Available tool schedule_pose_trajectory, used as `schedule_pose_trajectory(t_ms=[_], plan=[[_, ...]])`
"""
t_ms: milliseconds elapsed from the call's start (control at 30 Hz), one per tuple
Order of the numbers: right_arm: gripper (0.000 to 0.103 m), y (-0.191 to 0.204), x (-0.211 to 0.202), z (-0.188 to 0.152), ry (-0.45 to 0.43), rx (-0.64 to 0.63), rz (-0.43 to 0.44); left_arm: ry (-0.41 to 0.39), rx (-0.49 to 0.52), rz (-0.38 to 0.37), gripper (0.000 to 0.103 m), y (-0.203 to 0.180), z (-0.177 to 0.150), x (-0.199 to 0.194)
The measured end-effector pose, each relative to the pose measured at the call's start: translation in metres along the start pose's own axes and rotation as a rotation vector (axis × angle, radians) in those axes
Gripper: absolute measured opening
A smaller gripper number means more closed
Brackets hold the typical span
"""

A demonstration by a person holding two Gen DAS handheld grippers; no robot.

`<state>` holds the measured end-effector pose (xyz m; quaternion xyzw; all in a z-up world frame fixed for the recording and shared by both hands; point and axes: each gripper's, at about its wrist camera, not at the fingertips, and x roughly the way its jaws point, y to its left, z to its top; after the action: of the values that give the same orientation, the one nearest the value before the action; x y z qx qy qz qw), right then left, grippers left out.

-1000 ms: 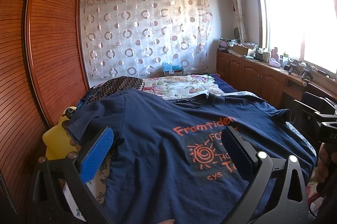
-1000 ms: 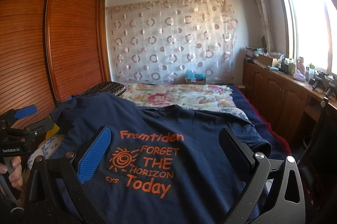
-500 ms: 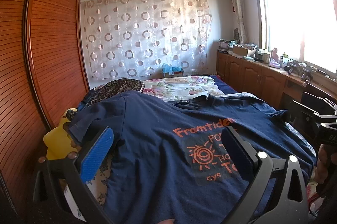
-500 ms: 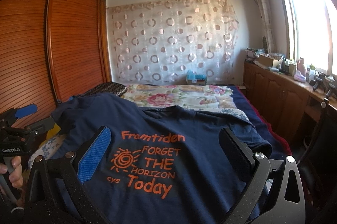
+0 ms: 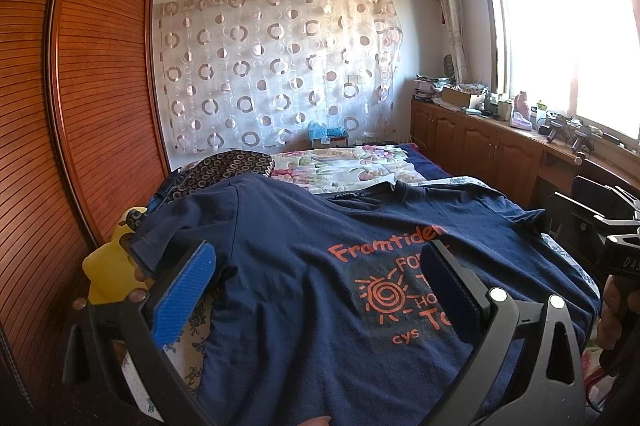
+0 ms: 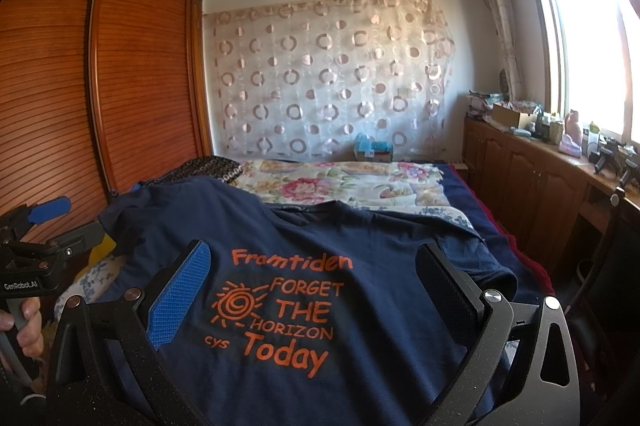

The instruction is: Fold small clothes

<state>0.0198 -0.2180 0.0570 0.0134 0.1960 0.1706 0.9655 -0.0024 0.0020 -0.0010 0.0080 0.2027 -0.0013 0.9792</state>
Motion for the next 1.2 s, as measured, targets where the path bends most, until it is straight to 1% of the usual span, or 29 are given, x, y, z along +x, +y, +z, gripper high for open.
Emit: schedule_pose_trajectory(t_ms=[600,700,767,833,967,1067,1200], plan=[[0.103,0.002,0.001,0.0,0.001,-0.002,0.001,-0.002,-0.002,-0.002,0.103,0.0,0.003,-0.001],[0.103,0.002,0.001,-0.001,0.001,-0.002,0.002,0.003,-0.002,-0.007,0.103,0.0,0.004,-0.001],[0.103,0.001,0.001,-0.001,0.001,-0.001,0.002,0.01,-0.006,-0.014,0.103,-0.003,0.013,-0.005],[0.103,0.004,0.003,-0.003,0.009,-0.001,0.01,0.019,-0.007,-0.015,0.103,0.0,0.011,-0.002],[0.103,0.013,0.011,-0.01,0.033,-0.013,0.049,0.048,-0.017,-0.015,0.103,0.014,0.001,0.01],[0.103,0.012,0.017,-0.015,0.056,-0.021,0.069,0.082,-0.043,-0.011,0.103,0.037,-0.006,0.023],[0.103,0.013,0.028,-0.022,0.09,-0.036,0.093,0.107,-0.07,0.007,0.103,0.066,-0.013,0.033]])
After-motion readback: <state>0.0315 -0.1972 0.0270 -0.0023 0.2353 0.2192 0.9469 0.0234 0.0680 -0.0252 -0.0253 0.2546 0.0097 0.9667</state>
